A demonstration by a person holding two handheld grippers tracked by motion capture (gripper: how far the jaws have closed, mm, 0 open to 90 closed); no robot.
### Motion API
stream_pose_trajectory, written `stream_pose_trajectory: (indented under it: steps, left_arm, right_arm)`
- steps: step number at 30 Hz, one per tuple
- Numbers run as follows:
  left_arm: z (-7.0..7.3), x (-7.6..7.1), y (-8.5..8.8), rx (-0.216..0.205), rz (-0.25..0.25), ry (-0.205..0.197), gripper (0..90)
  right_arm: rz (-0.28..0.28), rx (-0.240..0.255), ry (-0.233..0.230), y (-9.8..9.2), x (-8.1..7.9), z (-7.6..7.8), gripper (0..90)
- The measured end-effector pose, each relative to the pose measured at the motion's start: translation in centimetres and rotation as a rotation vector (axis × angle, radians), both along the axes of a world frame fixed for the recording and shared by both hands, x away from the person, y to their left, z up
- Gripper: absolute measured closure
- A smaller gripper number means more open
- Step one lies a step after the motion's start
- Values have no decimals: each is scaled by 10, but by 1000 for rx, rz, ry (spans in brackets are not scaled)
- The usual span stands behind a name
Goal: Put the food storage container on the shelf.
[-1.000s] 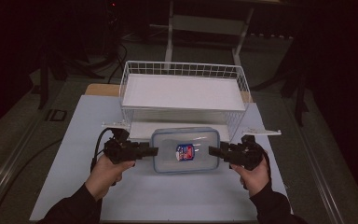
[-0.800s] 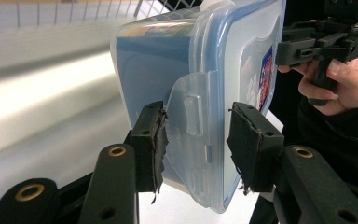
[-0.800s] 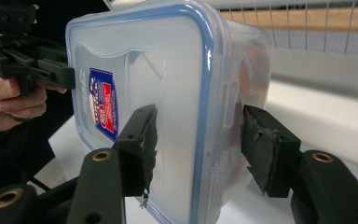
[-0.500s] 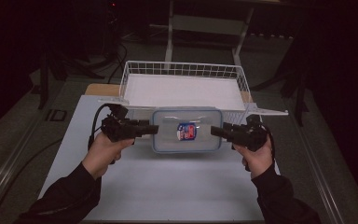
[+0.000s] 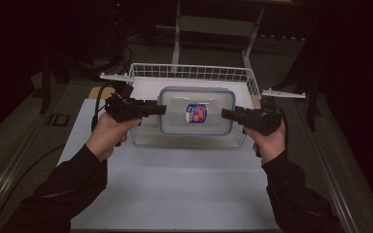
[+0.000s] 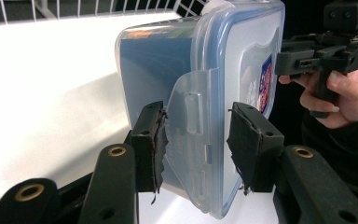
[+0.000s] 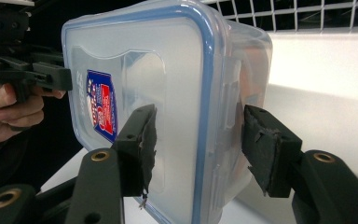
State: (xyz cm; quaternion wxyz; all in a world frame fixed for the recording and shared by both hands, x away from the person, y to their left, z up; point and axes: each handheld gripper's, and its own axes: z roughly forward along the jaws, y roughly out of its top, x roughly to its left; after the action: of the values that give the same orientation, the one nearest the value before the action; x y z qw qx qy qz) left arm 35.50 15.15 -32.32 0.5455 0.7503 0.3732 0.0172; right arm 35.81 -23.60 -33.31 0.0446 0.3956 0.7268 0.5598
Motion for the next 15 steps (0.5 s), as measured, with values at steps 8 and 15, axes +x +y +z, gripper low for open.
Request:
stream_pose_trajectory:
  steps: [8,15]
  left_arm:
    - [12,20,1,5,14,-23,557]
    - [10,34,3,-23,26,-19,552]
  right_arm:
    - [-22,-5,-9,4,18,13,451]
    - [-39,-17,-14,9,32,18,445]
